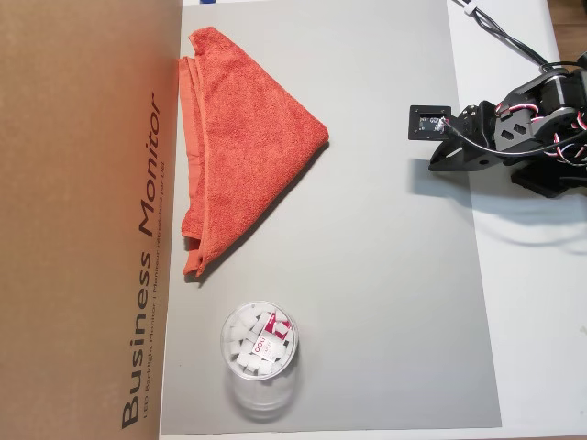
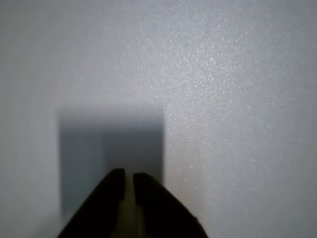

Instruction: Fold the blanket.

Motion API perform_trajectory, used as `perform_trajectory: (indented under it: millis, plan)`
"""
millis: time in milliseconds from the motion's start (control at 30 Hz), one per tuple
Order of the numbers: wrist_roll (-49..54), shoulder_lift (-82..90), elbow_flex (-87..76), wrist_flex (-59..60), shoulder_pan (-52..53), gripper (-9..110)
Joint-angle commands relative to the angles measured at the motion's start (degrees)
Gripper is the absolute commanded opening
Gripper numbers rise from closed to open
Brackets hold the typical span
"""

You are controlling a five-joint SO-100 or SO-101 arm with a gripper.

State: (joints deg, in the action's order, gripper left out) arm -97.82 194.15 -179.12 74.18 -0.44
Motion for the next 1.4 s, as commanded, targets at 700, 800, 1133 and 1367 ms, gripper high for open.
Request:
perform_trajectory:
  millis: [700,800,1133,1367]
  plan:
    - [0.0,0.4,-0.5,0.2,0.6,0]
    - [0.0,0.4,-0.5,0.2,0.6,0]
    - [0.0,0.4,-0.5,0.2,0.6,0]
    - [0.0,0.4,-0.5,0.2,0.6,0]
